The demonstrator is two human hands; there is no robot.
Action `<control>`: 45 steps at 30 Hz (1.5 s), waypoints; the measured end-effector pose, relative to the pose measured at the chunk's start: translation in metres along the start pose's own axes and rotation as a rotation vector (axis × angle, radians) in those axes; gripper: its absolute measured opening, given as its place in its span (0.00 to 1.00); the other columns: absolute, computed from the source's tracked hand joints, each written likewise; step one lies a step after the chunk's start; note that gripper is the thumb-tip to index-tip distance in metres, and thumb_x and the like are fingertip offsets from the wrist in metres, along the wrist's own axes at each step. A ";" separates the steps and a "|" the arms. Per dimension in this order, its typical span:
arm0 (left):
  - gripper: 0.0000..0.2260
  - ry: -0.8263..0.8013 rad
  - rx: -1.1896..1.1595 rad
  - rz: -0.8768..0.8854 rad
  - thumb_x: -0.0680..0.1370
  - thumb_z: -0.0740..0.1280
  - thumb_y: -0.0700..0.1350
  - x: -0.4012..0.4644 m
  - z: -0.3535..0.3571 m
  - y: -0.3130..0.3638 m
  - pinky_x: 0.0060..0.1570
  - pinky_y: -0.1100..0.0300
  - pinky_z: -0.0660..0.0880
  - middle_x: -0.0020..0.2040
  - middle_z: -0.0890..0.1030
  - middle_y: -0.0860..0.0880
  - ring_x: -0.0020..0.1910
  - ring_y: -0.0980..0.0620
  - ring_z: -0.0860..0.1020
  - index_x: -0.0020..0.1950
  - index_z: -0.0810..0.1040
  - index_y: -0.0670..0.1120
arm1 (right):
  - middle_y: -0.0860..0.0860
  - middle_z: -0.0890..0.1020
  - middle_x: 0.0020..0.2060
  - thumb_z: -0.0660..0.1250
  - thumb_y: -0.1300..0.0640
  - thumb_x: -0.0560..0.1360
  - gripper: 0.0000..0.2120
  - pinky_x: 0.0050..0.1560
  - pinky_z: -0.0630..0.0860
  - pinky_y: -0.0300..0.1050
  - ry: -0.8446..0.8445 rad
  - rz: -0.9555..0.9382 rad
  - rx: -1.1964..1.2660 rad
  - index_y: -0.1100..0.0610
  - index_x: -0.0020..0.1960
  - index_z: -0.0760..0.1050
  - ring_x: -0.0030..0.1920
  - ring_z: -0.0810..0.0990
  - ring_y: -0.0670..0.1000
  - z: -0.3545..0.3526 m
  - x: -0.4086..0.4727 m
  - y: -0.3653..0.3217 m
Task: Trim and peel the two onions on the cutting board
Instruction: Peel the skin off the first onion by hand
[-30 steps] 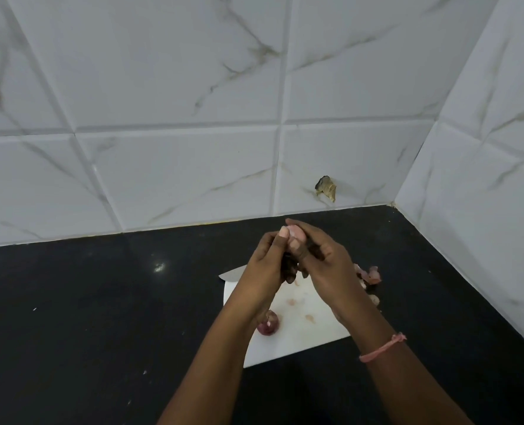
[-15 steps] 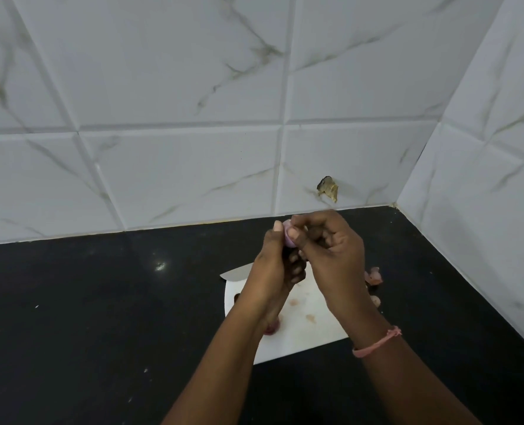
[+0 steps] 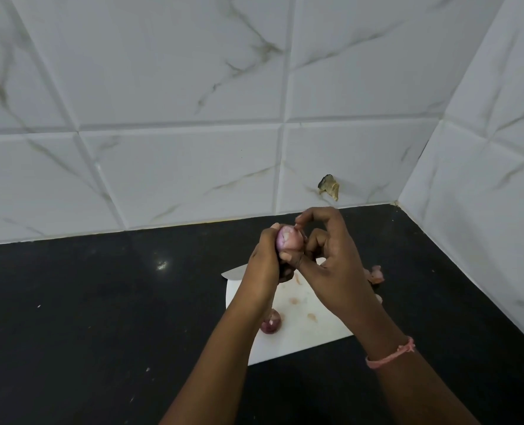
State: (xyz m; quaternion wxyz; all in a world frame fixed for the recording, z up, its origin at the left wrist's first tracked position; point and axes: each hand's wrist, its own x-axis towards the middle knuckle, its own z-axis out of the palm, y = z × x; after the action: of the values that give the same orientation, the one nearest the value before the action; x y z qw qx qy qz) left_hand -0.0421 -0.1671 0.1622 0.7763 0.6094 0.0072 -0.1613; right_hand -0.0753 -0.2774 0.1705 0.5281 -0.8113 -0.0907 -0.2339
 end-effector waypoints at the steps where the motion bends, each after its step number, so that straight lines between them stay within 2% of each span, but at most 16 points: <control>1: 0.19 0.001 -0.008 0.003 0.84 0.53 0.53 0.000 0.000 0.000 0.49 0.49 0.72 0.44 0.79 0.39 0.46 0.43 0.74 0.51 0.80 0.44 | 0.48 0.78 0.42 0.77 0.62 0.69 0.26 0.41 0.78 0.41 0.013 -0.019 -0.022 0.42 0.55 0.67 0.34 0.77 0.50 0.001 -0.001 0.001; 4: 0.21 0.010 -0.010 0.016 0.84 0.54 0.53 0.001 0.000 0.000 0.50 0.47 0.73 0.46 0.81 0.35 0.47 0.39 0.76 0.54 0.79 0.40 | 0.46 0.77 0.42 0.76 0.61 0.70 0.25 0.42 0.80 0.44 0.061 -0.096 -0.039 0.41 0.55 0.66 0.37 0.79 0.51 0.005 -0.004 0.004; 6: 0.20 0.022 0.000 0.014 0.84 0.54 0.54 0.001 0.000 -0.001 0.54 0.46 0.76 0.51 0.83 0.34 0.54 0.34 0.80 0.54 0.81 0.43 | 0.43 0.77 0.43 0.74 0.56 0.70 0.22 0.42 0.79 0.41 0.086 -0.128 -0.016 0.44 0.56 0.66 0.37 0.80 0.50 0.006 -0.006 0.004; 8: 0.19 0.027 -0.002 0.005 0.84 0.53 0.54 0.000 0.001 0.000 0.58 0.44 0.77 0.52 0.84 0.36 0.57 0.35 0.81 0.52 0.81 0.46 | 0.42 0.77 0.44 0.72 0.53 0.70 0.20 0.42 0.78 0.39 0.093 -0.134 -0.004 0.44 0.56 0.66 0.38 0.80 0.50 0.007 -0.006 0.004; 10: 0.19 0.027 0.001 0.009 0.85 0.53 0.53 0.000 0.001 0.000 0.56 0.43 0.77 0.49 0.83 0.35 0.53 0.35 0.81 0.50 0.81 0.46 | 0.43 0.77 0.45 0.73 0.55 0.69 0.21 0.42 0.78 0.38 0.082 -0.129 0.000 0.45 0.56 0.66 0.38 0.80 0.50 0.007 -0.005 0.005; 12: 0.20 0.018 0.002 0.019 0.85 0.53 0.53 0.000 0.000 0.000 0.51 0.47 0.75 0.45 0.82 0.37 0.48 0.39 0.78 0.47 0.81 0.47 | 0.43 0.77 0.46 0.73 0.58 0.69 0.22 0.42 0.78 0.39 0.069 -0.134 -0.006 0.45 0.56 0.67 0.39 0.80 0.51 0.007 -0.005 0.006; 14: 0.20 0.016 0.003 0.016 0.85 0.53 0.53 0.000 0.001 0.001 0.50 0.48 0.73 0.44 0.81 0.38 0.47 0.42 0.76 0.46 0.81 0.47 | 0.43 0.76 0.47 0.73 0.59 0.70 0.21 0.42 0.78 0.39 0.062 -0.134 -0.002 0.45 0.55 0.66 0.39 0.79 0.51 0.007 -0.004 0.008; 20: 0.21 -0.003 -0.003 -0.007 0.85 0.53 0.54 0.001 0.000 -0.002 0.48 0.49 0.72 0.44 0.79 0.38 0.45 0.43 0.73 0.51 0.81 0.42 | 0.42 0.75 0.46 0.72 0.57 0.70 0.24 0.42 0.78 0.44 0.054 -0.120 -0.015 0.35 0.53 0.65 0.42 0.77 0.51 0.008 -0.005 0.009; 22: 0.22 -0.010 -0.014 -0.004 0.84 0.53 0.53 0.001 -0.001 -0.003 0.44 0.51 0.70 0.43 0.77 0.38 0.43 0.43 0.71 0.52 0.79 0.39 | 0.42 0.76 0.46 0.73 0.57 0.69 0.25 0.43 0.79 0.45 0.053 -0.092 0.026 0.33 0.54 0.66 0.42 0.79 0.51 0.007 -0.006 0.008; 25: 0.19 -0.004 -0.011 0.000 0.84 0.53 0.53 0.001 -0.002 -0.002 0.34 0.58 0.65 0.36 0.71 0.41 0.31 0.51 0.67 0.49 0.77 0.41 | 0.43 0.78 0.46 0.74 0.56 0.71 0.21 0.43 0.80 0.47 0.068 -0.036 0.111 0.41 0.58 0.70 0.41 0.81 0.51 0.004 -0.004 0.007; 27: 0.18 0.002 -0.028 -0.003 0.84 0.53 0.52 0.002 -0.003 -0.002 0.31 0.60 0.64 0.29 0.68 0.46 0.27 0.54 0.64 0.46 0.75 0.42 | 0.42 0.79 0.48 0.72 0.56 0.74 0.14 0.44 0.79 0.41 0.084 -0.072 0.043 0.51 0.58 0.76 0.44 0.81 0.50 0.002 -0.002 0.007; 29: 0.17 0.013 -0.061 -0.019 0.84 0.54 0.52 0.004 -0.003 -0.003 0.30 0.60 0.63 0.26 0.65 0.50 0.26 0.54 0.63 0.45 0.73 0.42 | 0.45 0.80 0.49 0.71 0.60 0.75 0.09 0.46 0.76 0.35 0.115 -0.121 -0.028 0.57 0.55 0.80 0.50 0.81 0.47 0.001 -0.002 0.008; 32: 0.16 -0.002 -0.103 -0.032 0.84 0.54 0.52 0.006 -0.004 -0.004 0.30 0.60 0.60 0.27 0.63 0.50 0.27 0.53 0.62 0.46 0.73 0.42 | 0.47 0.81 0.48 0.70 0.63 0.75 0.07 0.49 0.76 0.35 0.135 -0.132 -0.036 0.57 0.52 0.82 0.51 0.81 0.47 -0.002 -0.003 0.011; 36: 0.20 -0.094 -0.134 -0.061 0.84 0.53 0.56 0.007 -0.005 -0.005 0.28 0.60 0.59 0.28 0.61 0.50 0.27 0.53 0.60 0.43 0.73 0.44 | 0.47 0.82 0.45 0.71 0.63 0.75 0.05 0.47 0.78 0.40 0.157 -0.084 -0.003 0.57 0.49 0.81 0.48 0.82 0.50 -0.003 -0.002 0.014; 41: 0.17 -0.115 -0.141 -0.076 0.84 0.56 0.56 0.008 -0.007 -0.005 0.28 0.61 0.58 0.29 0.61 0.50 0.28 0.53 0.60 0.46 0.71 0.43 | 0.45 0.78 0.44 0.70 0.62 0.76 0.03 0.44 0.73 0.31 0.130 -0.046 -0.130 0.56 0.46 0.78 0.46 0.79 0.46 -0.005 0.002 0.015; 45: 0.21 -0.160 -0.226 -0.067 0.84 0.53 0.56 0.010 -0.011 -0.006 0.28 0.61 0.57 0.31 0.62 0.50 0.29 0.53 0.59 0.52 0.78 0.43 | 0.44 0.76 0.43 0.71 0.62 0.75 0.04 0.43 0.72 0.32 -0.058 -0.029 -0.217 0.55 0.44 0.77 0.44 0.77 0.46 -0.015 0.000 0.025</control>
State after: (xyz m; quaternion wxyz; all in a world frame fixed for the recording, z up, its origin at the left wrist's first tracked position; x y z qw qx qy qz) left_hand -0.0322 -0.1604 0.1519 0.8323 0.5025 -0.0161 -0.2333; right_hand -0.0694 -0.3016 0.1553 0.4309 -0.8687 -0.0916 -0.2265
